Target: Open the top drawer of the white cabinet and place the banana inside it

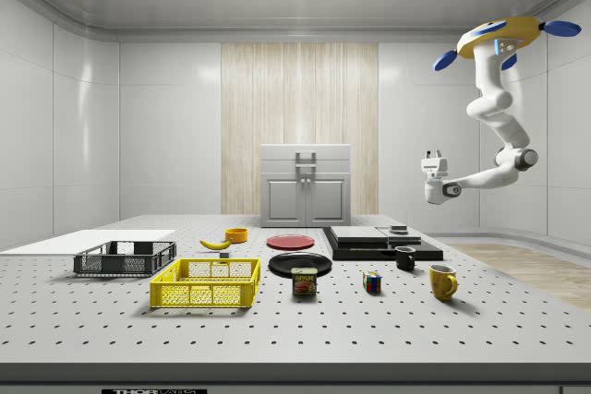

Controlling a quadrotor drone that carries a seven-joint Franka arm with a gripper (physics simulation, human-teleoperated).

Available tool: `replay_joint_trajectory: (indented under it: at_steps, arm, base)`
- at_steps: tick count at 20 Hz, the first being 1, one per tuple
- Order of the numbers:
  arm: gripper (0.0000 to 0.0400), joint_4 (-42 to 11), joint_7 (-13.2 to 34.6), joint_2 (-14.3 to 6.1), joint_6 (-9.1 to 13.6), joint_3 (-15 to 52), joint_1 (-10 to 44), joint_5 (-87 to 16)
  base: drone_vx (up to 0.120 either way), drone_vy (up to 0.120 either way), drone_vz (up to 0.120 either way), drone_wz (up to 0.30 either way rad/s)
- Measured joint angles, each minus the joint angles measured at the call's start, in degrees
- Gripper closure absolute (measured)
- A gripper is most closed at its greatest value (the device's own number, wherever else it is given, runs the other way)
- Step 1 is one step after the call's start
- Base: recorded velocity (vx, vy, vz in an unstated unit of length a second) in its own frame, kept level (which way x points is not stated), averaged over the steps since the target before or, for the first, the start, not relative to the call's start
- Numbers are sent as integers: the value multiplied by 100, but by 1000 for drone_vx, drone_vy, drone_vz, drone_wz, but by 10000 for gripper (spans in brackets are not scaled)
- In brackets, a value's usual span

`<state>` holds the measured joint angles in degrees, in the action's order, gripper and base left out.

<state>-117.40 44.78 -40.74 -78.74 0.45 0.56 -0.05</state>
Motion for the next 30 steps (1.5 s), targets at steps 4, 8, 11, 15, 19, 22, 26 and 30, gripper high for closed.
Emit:
replay_joint_trajectory:
  at_steps: [4, 8, 11, 15, 19, 22, 26, 30]
  arm:
    - [0, -12, 3, -12, -17, 18, 6, -23]
    - [0, -24, 8, -24, -35, 52, 17, -70]
    - [0, -34, 16, -34, -48, 97, 31, -133]
    - [0, -309, -334, -25, 10, -1427, -308, 2227]
    - [0, -997, -651, -96, 41, -2689, -738, 4134]
    - [0, -1414, -795, -177, 22, -3246, -1021, 4949]
    - [0, -1759, -888, -295, -47, -3684, -1327, 5514]
    - [0, -1942, -911, -413, -146, -3941, -1570, 5750]
  base:
    - [120, -120, 120, 0]
    - [120, -120, 120, 0]
    - [40, -120, 13, 0]
    - [60, -120, 0, 0]
    - [120, -120, 100, 0]
    - [120, -120, 120, 0]
    - [120, -120, 120, 0]
    - [120, -120, 20, 0]
